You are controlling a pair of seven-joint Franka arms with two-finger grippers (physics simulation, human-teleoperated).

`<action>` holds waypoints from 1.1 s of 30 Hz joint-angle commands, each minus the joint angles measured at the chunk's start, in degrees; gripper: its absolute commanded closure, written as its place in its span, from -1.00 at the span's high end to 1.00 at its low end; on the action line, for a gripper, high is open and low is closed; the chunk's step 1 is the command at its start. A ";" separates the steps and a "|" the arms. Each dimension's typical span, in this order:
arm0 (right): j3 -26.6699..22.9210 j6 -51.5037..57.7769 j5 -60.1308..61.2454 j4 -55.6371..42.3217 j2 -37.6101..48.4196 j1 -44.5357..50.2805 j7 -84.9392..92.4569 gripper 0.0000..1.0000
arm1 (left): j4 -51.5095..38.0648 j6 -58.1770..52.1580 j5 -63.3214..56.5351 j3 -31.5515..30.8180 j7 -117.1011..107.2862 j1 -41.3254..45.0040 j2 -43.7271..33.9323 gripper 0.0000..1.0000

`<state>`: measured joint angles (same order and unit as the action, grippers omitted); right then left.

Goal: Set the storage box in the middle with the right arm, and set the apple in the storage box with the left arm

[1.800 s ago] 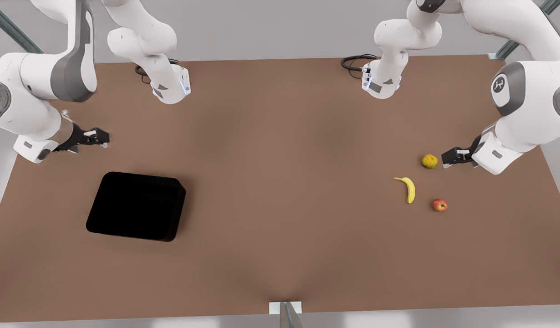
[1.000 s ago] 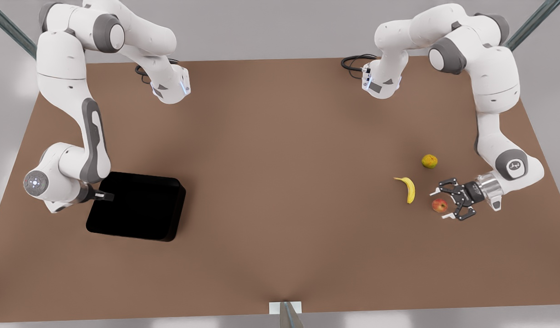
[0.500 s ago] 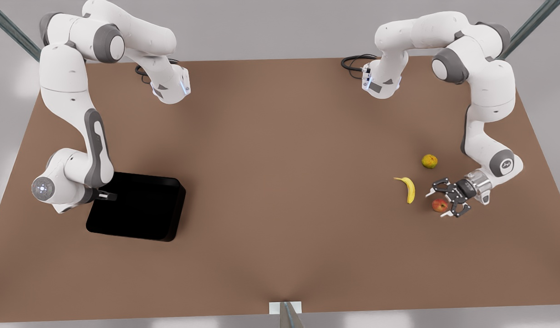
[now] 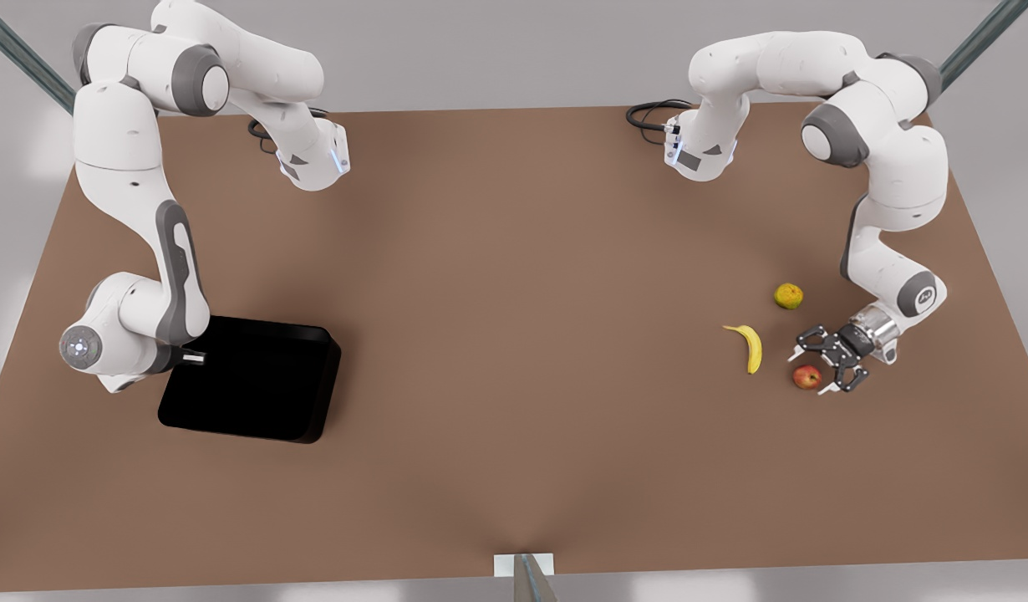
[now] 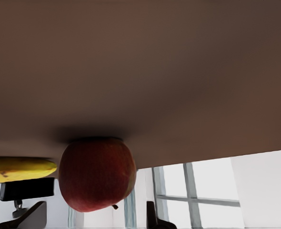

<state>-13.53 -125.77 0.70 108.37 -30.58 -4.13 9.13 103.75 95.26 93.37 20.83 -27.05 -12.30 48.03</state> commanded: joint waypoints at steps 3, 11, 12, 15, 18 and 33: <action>0.00 -0.09 0.00 0.00 -0.01 0.00 0.01 -0.33 | -1.18 0.89 1.02 0.00 -1.51 0.00 0.31 1.00; 0.09 0.00 -0.26 -0.18 -0.09 0.26 0.01 -0.57 | -1.97 4.59 0.67 -2.37 -3.45 0.00 0.31 1.00; 0.26 0.09 -0.26 -0.26 -0.09 0.35 0.01 -0.57 | -1.97 5.20 0.76 -3.16 -3.71 0.00 0.22 1.00; 0.44 0.09 -0.26 -0.35 0.08 0.44 -0.07 -0.57 | -2.15 7.40 0.49 -3.25 -3.18 0.00 0.31 1.00; 0.61 0.26 -0.17 -0.53 1.22 0.61 0.54 -0.57 | -2.06 7.57 -0.47 -3.69 -2.92 0.00 0.31 1.00; 10.98 0.18 6.51 -12.74 0.35 17.75 0.45 -0.57 | -1.97 9.07 -0.56 -4.48 -2.92 0.00 0.48 0.40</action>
<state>-2.24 -125.60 7.43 94.24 -31.02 15.77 9.63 101.78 104.33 92.83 16.35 -29.97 -12.30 48.52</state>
